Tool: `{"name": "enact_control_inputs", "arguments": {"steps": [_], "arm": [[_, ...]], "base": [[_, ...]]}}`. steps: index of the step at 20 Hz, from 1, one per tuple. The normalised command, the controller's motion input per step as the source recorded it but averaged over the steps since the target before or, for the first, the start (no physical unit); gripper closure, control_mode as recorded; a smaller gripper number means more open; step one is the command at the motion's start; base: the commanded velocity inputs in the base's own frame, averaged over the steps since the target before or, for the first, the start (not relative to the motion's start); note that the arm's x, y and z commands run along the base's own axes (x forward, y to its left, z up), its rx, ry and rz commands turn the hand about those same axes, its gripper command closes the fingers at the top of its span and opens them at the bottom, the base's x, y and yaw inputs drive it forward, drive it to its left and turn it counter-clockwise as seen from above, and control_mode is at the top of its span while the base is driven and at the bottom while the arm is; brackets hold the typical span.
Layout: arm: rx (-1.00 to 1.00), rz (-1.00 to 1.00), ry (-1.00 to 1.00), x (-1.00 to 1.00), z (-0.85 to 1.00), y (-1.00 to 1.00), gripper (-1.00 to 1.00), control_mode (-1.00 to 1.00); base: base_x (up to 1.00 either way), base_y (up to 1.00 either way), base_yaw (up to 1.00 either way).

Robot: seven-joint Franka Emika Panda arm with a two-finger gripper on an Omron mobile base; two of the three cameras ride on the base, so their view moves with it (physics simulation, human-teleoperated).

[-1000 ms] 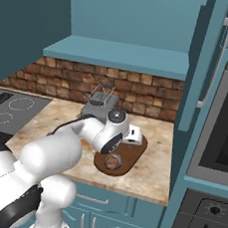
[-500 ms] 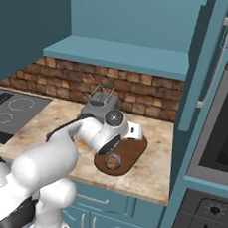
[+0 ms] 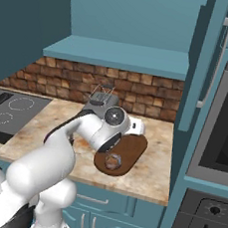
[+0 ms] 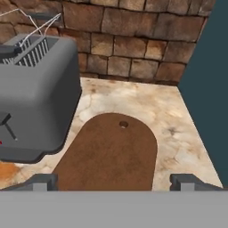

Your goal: Pick the bread, place it on the cutting board, pick the jam, place it on the counter, and close the cabinet.

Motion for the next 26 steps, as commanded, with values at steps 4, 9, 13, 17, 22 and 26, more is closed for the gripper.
{"name": "enact_control_inputs", "arguments": {"steps": [4,9,13,17,22,26], "arm": [[0.0,0.0,-0.07,-0.03,0.29,-0.09,-1.0,-1.0],[0.0,0.0,-0.07,-0.12,0.24,-0.14,-1.0,-1.0],[0.0,0.0,-0.06,-0.14,0.23,-0.15,-1.0,-1.0],[0.0,0.0,-0.06,-0.16,0.21,-0.1,-1.0,-1.0],[0.0,0.0,-0.07,-0.19,0.19,-0.04,-1.0,-1.0],[0.0,0.0,-0.09,-0.19,0.2,-0.05,-1.0,-1.0]], "base": [[0.0,0.0,0.0],[0.0,0.0,0.0],[0.0,0.0,0.0],[0.0,0.0,0.0],[0.0,0.0,0.0],[0.0,0.0,0.0]]}}
